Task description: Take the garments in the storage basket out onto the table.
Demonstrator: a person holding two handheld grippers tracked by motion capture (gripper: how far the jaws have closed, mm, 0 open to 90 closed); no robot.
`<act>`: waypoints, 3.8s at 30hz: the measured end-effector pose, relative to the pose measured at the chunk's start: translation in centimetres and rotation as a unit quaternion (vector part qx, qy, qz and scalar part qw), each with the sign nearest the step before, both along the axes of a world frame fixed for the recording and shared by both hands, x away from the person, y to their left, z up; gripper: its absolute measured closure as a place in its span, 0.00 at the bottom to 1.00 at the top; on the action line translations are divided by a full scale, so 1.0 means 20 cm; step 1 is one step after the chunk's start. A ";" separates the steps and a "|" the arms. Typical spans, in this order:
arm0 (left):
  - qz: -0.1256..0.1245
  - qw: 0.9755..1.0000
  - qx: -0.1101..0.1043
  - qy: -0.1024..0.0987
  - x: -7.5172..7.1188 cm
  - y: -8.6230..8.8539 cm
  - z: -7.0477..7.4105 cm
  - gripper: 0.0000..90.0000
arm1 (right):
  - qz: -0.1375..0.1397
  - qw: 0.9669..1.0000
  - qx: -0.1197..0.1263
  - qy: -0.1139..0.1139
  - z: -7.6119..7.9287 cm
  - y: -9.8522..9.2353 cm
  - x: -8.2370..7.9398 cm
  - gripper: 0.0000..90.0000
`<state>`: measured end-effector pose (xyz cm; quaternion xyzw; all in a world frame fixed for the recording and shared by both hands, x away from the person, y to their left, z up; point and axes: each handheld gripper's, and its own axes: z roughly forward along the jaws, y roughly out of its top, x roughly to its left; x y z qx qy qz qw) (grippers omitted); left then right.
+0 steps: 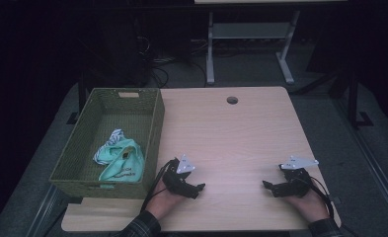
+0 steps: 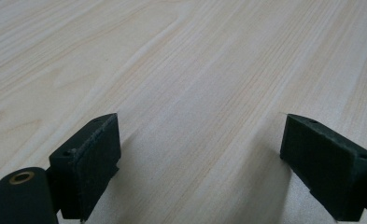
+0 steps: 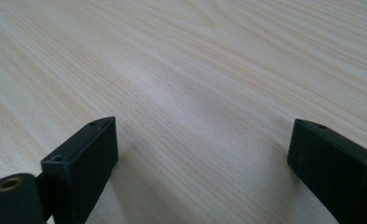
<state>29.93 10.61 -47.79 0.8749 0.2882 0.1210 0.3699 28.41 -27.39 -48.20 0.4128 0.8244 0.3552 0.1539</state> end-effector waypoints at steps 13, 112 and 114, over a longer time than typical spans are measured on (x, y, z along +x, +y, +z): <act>0.003 1.000 0.007 0.003 0.02 0.00 0.01 0.13 | 0.000 1.000 0.000 0.000 0.00 0.00 0.00 0.09; -0.010 1.000 -0.028 -0.009 0.14 0.01 0.40 0.15 | -0.008 1.000 -0.002 -0.004 0.00 0.00 0.00 0.09; -0.015 0.999 -0.028 -0.008 0.15 0.01 0.41 0.15 | -0.008 1.000 -0.002 -0.004 0.00 0.00 0.00 0.09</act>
